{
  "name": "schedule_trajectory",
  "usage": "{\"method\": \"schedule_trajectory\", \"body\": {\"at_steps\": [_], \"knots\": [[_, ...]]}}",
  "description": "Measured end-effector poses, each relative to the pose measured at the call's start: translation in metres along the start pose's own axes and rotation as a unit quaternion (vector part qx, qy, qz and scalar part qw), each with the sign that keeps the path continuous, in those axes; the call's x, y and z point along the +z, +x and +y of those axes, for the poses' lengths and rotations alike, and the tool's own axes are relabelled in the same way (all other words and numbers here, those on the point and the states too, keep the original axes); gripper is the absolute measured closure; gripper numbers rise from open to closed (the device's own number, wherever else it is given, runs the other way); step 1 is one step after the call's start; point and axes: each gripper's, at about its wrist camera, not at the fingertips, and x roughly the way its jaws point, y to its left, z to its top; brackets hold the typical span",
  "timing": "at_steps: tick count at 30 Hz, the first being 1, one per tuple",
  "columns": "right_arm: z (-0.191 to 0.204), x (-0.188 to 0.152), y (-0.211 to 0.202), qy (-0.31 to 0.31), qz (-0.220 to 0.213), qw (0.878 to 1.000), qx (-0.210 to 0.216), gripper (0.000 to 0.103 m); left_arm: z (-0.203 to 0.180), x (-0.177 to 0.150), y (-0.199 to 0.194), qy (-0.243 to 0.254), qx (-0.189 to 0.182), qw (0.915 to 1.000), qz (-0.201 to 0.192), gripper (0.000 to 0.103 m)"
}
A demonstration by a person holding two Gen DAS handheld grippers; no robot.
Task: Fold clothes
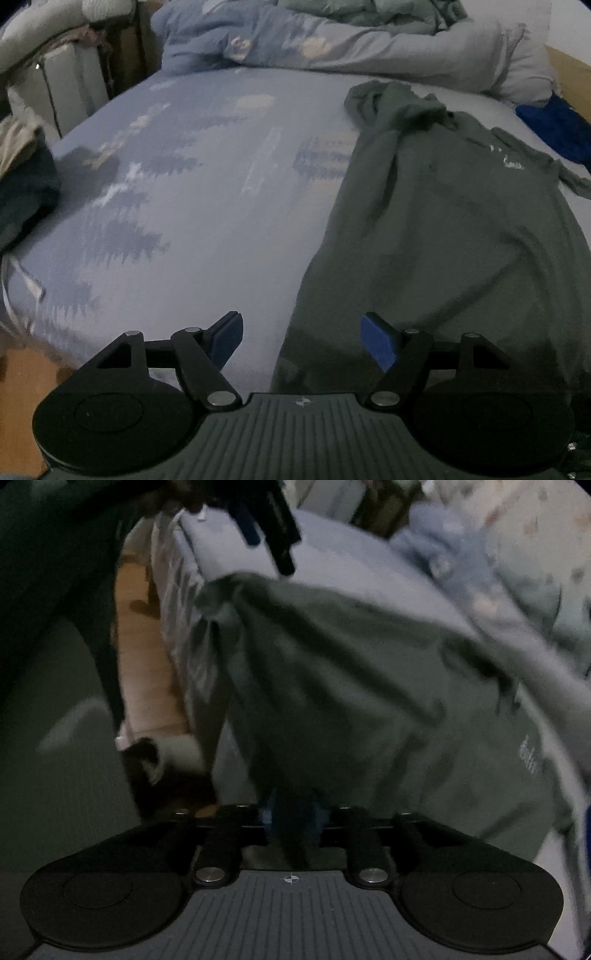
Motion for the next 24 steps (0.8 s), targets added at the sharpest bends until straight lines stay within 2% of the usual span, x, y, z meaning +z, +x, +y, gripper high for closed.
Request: {"method": "schedule_trajectory", "body": {"at_steps": [1, 6, 8, 9, 10, 12, 14, 15, 16, 20, 24], "knots": [[0.005, 0.004, 0.004, -0.018, -0.002, 1.0, -0.004, 0.057, 0.002, -0.004, 0.0, -0.003, 0.0, 1.0, 0.004, 0.026], [0.03, 0.013, 0.034, -0.12, -0.001, 0.992, -0.026, 0.056, 0.007, -0.024, 0.007, -0.012, -0.015, 0.9994, 0.028, 0.026], [0.039, 0.011, 0.048, -0.163, 0.002, 0.986, -0.042, 0.058, 0.011, -0.029, 0.013, -0.019, -0.02, 0.9989, 0.037, 0.039], [0.041, 0.01, 0.053, -0.176, 0.005, 0.983, -0.055, 0.059, 0.013, -0.03, 0.016, -0.025, -0.025, 0.9985, 0.042, 0.051], [0.041, 0.01, 0.058, -0.184, 0.01, 0.981, -0.064, 0.063, 0.017, -0.03, 0.019, -0.036, -0.031, 0.9977, 0.048, 0.072], [0.042, 0.009, 0.063, -0.199, 0.011, 0.978, -0.067, 0.067, 0.024, -0.03, 0.023, -0.055, -0.04, 0.996, 0.059, 0.09], [0.044, 0.008, 0.06, -0.203, 0.009, 0.977, -0.062, 0.077, 0.031, -0.029, 0.023, -0.069, -0.049, 0.9944, 0.062, 0.093], [0.046, 0.008, 0.058, -0.203, 0.008, 0.977, -0.059, 0.093, 0.031, -0.028, 0.021, -0.067, -0.051, 0.9944, 0.062, 0.093], [0.048, 0.009, 0.054, -0.2, 0.007, 0.978, -0.051, 0.1, 0.031, -0.028, 0.02, -0.065, -0.05, 0.9947, 0.062, 0.093], [0.055, 0.017, 0.047, -0.2, 0.006, 0.979, -0.05, 0.1, 0.034, -0.029, 0.012, -0.066, -0.05, 0.9948, 0.059, 0.094], [0.056, 0.02, 0.045, -0.192, 0.016, 0.981, -0.031, 0.1, 0.034, -0.035, 0.01, -0.067, -0.049, 0.9941, 0.069, 0.094]]}}
